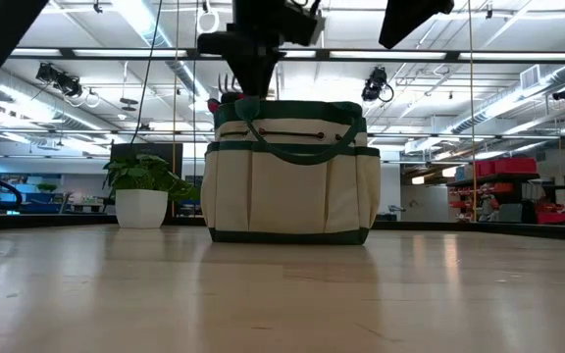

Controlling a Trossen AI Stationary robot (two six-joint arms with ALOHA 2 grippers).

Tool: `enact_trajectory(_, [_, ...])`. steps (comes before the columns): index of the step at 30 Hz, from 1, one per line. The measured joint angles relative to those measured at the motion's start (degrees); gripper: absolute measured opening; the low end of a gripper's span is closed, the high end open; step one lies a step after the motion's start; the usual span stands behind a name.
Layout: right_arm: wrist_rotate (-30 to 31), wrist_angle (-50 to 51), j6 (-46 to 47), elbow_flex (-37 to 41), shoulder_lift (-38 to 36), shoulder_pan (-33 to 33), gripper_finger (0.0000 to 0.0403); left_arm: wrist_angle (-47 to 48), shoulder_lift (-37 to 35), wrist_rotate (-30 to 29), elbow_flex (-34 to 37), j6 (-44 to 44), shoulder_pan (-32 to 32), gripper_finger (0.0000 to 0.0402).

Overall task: Pick & Place Garden tools in Gardening bag
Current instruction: Put the brown hand rake into the white gardening bag

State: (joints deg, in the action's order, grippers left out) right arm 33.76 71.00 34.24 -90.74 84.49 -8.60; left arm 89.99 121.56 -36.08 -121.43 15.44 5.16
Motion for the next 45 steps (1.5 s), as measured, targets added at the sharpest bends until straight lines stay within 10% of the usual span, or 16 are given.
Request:
enact_trajectory(21, [-0.15, 1.04, -0.78, 0.00, 0.04, 0.00, 0.0096, -1.12, 1.08, 3.37, -0.06, -12.87, -0.51, 0.0054])
enact_trajectory(45, [-1.25, 5.75, -2.34, 0.07, 0.42, -0.07, 0.0096, -3.66, 4.02, 4.52, 0.02, -4.72, 2.19, 0.0073])
